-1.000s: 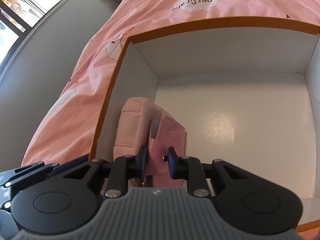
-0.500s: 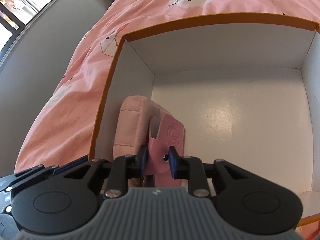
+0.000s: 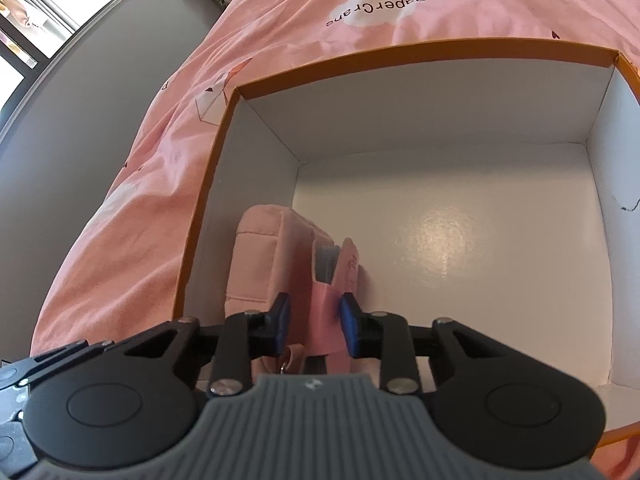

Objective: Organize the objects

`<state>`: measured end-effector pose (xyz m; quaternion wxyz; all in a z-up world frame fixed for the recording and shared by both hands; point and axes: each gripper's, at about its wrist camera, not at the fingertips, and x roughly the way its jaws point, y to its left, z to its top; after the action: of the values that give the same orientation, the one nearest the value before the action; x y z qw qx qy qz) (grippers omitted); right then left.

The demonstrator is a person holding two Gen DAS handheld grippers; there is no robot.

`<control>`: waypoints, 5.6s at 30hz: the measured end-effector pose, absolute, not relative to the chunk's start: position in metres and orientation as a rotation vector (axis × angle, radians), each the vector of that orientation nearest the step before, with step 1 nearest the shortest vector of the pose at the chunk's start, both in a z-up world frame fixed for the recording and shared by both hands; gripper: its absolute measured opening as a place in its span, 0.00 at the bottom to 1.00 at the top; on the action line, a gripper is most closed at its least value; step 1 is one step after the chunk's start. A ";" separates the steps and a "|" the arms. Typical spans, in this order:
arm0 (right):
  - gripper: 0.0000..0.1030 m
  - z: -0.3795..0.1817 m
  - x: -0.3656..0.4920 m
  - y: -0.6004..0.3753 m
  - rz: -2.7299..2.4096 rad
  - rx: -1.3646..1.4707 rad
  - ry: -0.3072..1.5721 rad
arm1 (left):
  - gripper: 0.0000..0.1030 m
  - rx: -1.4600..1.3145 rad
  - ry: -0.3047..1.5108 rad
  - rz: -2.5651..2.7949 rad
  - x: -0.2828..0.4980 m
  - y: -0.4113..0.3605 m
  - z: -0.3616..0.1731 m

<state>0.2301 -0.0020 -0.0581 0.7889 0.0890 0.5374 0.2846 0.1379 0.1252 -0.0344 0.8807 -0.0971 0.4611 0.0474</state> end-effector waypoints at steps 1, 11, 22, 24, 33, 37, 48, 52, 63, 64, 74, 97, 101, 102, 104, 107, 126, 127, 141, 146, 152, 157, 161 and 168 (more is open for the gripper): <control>0.18 -0.058 0.229 -0.004 0.626 0.201 1.168 | 0.07 -0.186 0.962 0.103 0.137 0.124 -0.036; 0.19 -0.072 0.223 0.012 0.661 0.159 1.216 | 0.06 -0.258 1.032 0.116 0.130 0.130 -0.060; 0.23 -0.069 0.220 0.010 0.662 0.168 1.190 | 0.13 -0.282 1.010 0.102 0.130 0.131 -0.057; 0.23 -0.065 0.219 0.007 0.657 0.159 1.176 | 0.15 -0.285 1.002 0.102 0.130 0.131 -0.055; 0.24 -0.061 0.219 0.001 0.651 0.159 1.161 | 0.31 -0.226 0.944 0.129 0.123 0.124 -0.042; 0.24 -0.058 0.218 -0.001 0.648 0.159 1.153 | 0.32 -0.202 0.914 0.123 0.120 0.119 -0.031; 0.25 -0.018 0.184 -0.029 0.652 0.116 1.038 | 0.32 -0.173 0.878 0.048 0.088 0.097 -0.004; 0.24 -0.005 0.166 -0.046 0.642 0.113 1.003 | 0.32 -0.216 0.908 -0.007 0.080 0.089 -0.008; 0.24 -0.017 0.129 -0.077 0.581 0.125 1.019 | 0.55 -0.160 1.052 -0.080 0.085 0.055 -0.057; 0.24 -0.021 0.129 -0.079 0.577 0.131 1.036 | 0.56 -0.162 1.063 -0.081 0.085 0.053 -0.061; 0.24 -0.042 0.127 -0.087 0.533 0.147 1.106 | 0.62 -0.220 1.124 -0.114 0.089 0.055 -0.080; 0.29 -0.067 0.128 -0.082 0.526 0.149 1.236 | 0.39 -0.275 1.166 -0.038 0.089 0.070 -0.093; 0.29 -0.071 0.128 -0.072 0.533 0.144 1.265 | 0.39 -0.250 1.153 -0.011 0.084 0.075 -0.085; 0.29 -0.072 0.128 -0.070 0.531 0.140 1.268 | 0.37 -0.250 1.151 -0.001 0.082 0.077 -0.084; 0.29 -0.074 0.129 -0.062 0.523 0.125 1.274 | 0.37 -0.255 1.146 0.019 0.081 0.078 -0.085; 0.29 -0.076 0.130 -0.053 0.505 0.105 1.294 | 0.37 -0.274 1.146 0.025 0.078 0.083 -0.086; 0.45 -0.094 0.135 -0.025 0.399 0.084 1.387 | 0.36 -0.300 1.148 0.010 0.072 0.089 -0.089; 0.46 -0.094 0.135 -0.021 0.395 0.071 1.382 | 0.36 -0.299 1.148 0.010 0.073 0.090 -0.088; 0.33 -0.101 0.134 -0.002 0.390 -0.025 1.355 | 0.36 -0.268 1.163 0.008 0.082 0.091 -0.080; 0.28 -0.097 0.134 -0.012 0.402 0.011 1.352 | 0.36 -0.275 1.160 0.010 0.086 0.096 -0.079; 0.24 -0.079 0.126 -0.034 0.456 0.038 1.294 | 0.36 -0.284 1.119 -0.001 0.081 0.096 -0.069; 0.24 -0.049 0.120 -0.047 0.497 0.065 1.223 | 0.36 -0.267 1.078 -0.007 0.077 0.091 -0.052; 0.23 -0.030 0.111 -0.054 0.527 0.079 1.178 | 0.36 -0.271 1.035 -0.024 0.076 0.088 -0.037; 0.23 -0.008 0.107 -0.068 0.562 0.143 1.121 | 0.36 -0.269 0.967 -0.062 0.071 0.080 -0.009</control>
<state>0.1067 -0.0676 -0.0077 0.8073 0.0670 0.5242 0.2627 0.0711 0.0797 -0.0094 0.8762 -0.1288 0.4635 -0.0296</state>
